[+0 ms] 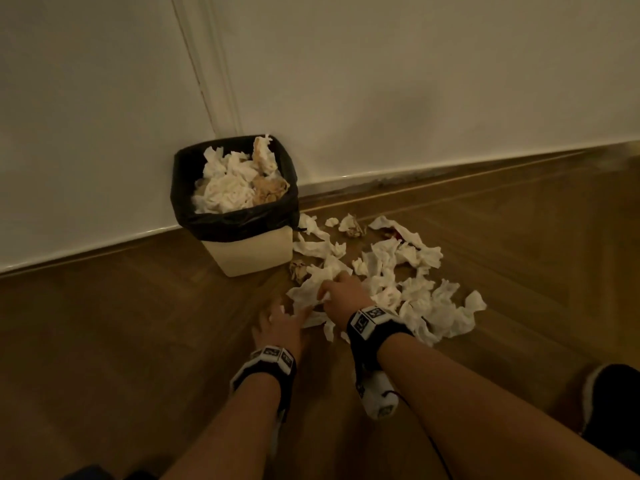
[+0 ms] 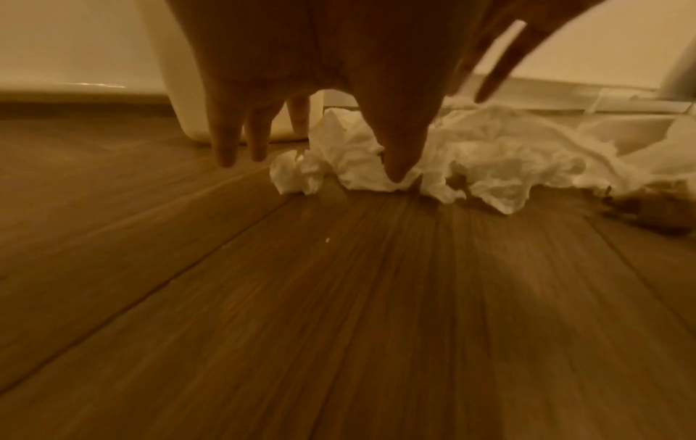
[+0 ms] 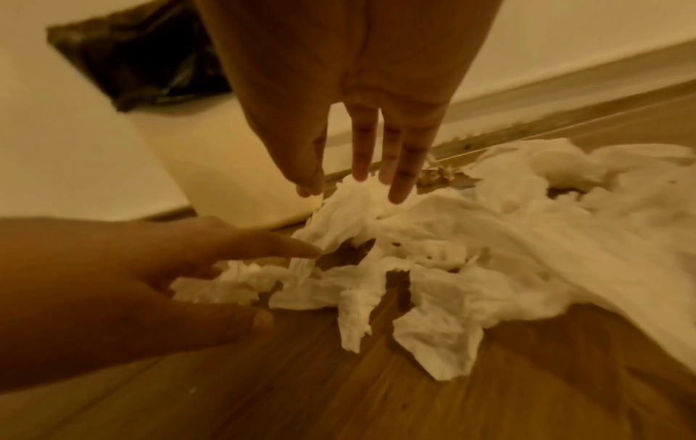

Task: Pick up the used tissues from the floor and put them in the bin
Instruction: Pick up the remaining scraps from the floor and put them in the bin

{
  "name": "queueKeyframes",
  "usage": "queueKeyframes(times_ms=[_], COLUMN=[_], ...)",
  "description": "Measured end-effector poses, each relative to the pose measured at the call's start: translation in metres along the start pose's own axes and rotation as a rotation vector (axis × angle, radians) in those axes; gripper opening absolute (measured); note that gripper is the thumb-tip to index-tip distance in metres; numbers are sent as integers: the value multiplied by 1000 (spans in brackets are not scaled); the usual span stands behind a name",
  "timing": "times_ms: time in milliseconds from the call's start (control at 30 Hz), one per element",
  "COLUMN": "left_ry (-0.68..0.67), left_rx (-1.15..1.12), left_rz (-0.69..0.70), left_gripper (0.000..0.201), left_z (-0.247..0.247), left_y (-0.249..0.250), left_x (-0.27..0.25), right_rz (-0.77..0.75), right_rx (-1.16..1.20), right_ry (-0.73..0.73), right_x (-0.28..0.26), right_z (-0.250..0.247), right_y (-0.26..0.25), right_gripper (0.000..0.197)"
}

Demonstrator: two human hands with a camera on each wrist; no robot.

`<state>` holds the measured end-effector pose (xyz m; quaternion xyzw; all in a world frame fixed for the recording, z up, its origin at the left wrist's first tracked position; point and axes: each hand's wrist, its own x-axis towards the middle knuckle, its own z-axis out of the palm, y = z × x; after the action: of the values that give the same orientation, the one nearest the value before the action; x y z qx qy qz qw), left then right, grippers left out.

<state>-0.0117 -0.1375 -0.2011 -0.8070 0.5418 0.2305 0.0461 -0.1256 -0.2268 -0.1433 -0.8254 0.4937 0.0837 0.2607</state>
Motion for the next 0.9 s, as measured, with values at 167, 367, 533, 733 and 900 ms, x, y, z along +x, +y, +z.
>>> queueKeyframes(times_ms=[167,367,533,733,900], left_ry=[-63,-110,31,86,75], left_rx=[22,-175,-622,-897,-915], left_rz=[41,12,-176,-263,-283], left_gripper=[47,31,21,28,26], left_z=[10,7,4,-1,-6], left_y=[-5,-13,-11,-8,-4], left_x=[14,12,6,6,13], right_rz=[-122,-74,-51,280,469], right_rx=[-320,-260,-191,697,1454], right_ry=[-59,-88,-80,286,282], right_x=[30,44,47,32,16], right_z=[5,15,14,24,25], right_y=[-19,-17,-11,13,26], right_gripper=[47,49,34,24,36])
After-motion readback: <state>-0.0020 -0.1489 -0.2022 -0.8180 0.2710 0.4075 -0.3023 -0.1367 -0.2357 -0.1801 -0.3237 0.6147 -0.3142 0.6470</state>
